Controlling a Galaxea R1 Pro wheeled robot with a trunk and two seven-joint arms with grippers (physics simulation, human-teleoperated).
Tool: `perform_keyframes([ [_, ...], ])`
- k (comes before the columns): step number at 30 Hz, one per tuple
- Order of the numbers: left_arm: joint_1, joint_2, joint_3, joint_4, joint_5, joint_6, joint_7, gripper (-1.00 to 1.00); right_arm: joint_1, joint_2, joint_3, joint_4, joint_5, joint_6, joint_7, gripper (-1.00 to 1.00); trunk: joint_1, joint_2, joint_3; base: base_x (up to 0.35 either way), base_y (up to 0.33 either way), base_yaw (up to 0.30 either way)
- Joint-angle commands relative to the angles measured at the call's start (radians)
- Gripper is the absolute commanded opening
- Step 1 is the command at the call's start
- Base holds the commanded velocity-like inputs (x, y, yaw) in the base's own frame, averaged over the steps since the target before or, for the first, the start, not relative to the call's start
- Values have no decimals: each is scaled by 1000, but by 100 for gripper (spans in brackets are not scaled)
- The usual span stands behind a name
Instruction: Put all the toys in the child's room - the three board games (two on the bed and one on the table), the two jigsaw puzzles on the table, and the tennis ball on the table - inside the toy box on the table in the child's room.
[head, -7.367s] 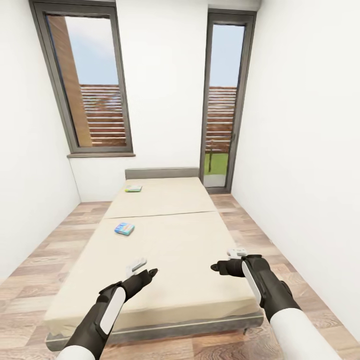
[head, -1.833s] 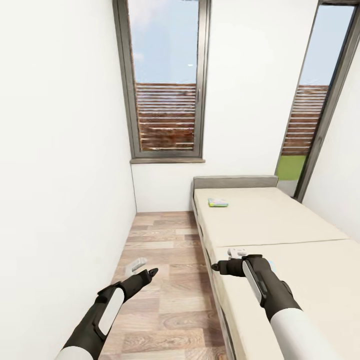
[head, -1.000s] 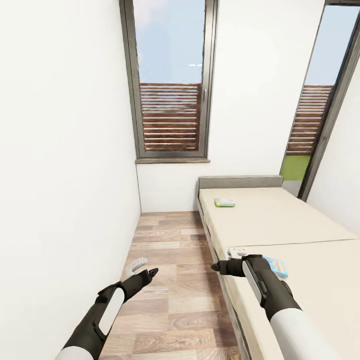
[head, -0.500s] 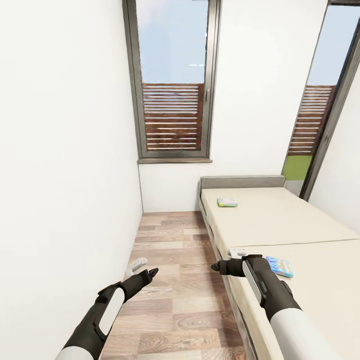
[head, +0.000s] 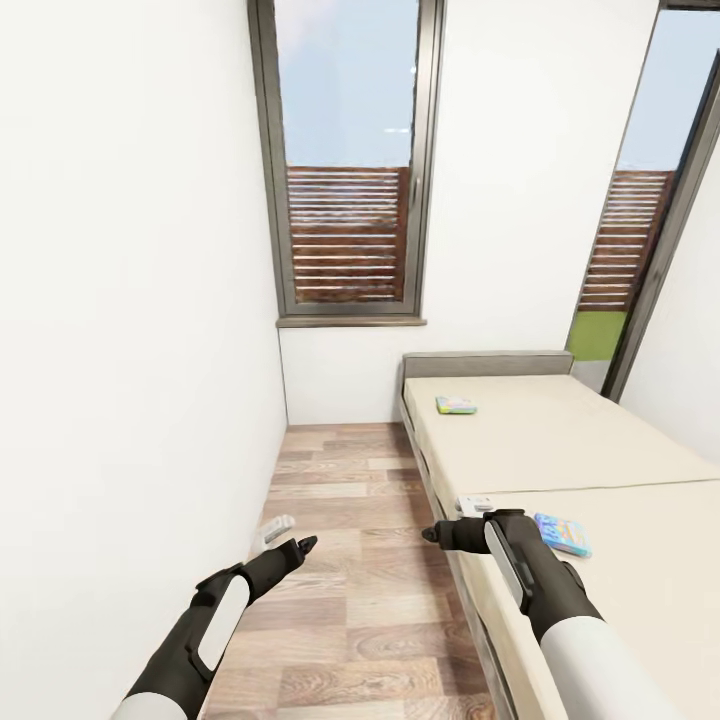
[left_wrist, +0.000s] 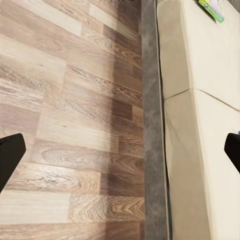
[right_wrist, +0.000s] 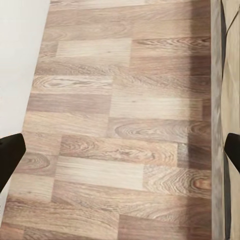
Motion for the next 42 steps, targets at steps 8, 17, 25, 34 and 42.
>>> perform_keyframes([
  [8,-1,-1,4,-1,5,7,-2,100,-1,0,-1,-1,0,5,3,100,0,-1,-1,0,1,82],
  [17,-1,-1,4,-1,5,9,-3,100,-1,0,0,-1,0,5,2,100,0,-1,-1,20,0,19],
  [25,-1,0,3,-1,5,11,-4,100,-1,0,0,-1,0,5,2,100,0,-1,-1,174,0,5],
  [34,-1,1,4,-1,3,12,-4,100,-1,0,0,-1,0,5,2,100,0,-1,-1,291,0,1],
  [42,-1,1,4,-1,3,12,-4,100,-1,0,0,-1,0,5,2,100,0,-1,-1,318,0,0],
])
